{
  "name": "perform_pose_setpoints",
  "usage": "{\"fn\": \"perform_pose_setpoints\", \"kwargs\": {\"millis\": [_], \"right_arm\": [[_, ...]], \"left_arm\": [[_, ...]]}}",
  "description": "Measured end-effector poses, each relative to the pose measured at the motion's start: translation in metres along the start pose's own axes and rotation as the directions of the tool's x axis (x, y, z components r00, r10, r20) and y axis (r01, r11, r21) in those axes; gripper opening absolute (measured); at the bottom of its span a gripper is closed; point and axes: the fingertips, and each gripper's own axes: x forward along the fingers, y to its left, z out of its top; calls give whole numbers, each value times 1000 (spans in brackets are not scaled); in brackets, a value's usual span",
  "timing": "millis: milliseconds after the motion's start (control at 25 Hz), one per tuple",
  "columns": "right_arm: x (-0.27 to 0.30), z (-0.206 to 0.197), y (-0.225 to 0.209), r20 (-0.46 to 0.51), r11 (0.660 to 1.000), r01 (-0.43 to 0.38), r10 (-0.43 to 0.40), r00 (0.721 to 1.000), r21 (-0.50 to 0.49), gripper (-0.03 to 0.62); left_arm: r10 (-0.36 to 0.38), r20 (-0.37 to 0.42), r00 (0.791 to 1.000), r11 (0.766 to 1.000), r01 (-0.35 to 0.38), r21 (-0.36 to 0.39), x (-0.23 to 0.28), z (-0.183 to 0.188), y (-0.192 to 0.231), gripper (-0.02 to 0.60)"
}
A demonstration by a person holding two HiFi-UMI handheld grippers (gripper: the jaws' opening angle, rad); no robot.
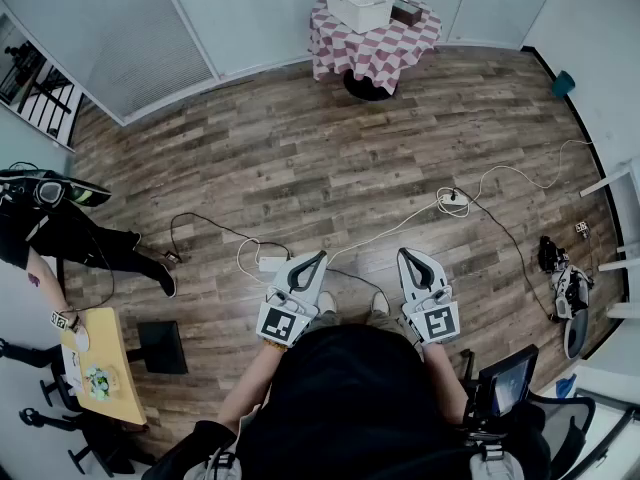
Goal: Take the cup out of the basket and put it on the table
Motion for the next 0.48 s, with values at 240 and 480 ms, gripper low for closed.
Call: {"fn": "perform_pose_setpoints", "kwargs": {"millis": [240, 480], "right_arm": [[24, -1, 29, 10, 999, -44, 44, 999, 8, 11], [42, 5, 45, -1, 1000, 10, -10, 1000, -15, 14]], "left_arm": [[8, 2, 1000, 1000, -8, 3, -18, -6, 30, -3], [6, 11, 1000, 1000, -6, 7, -39, -6, 53, -3]]}}
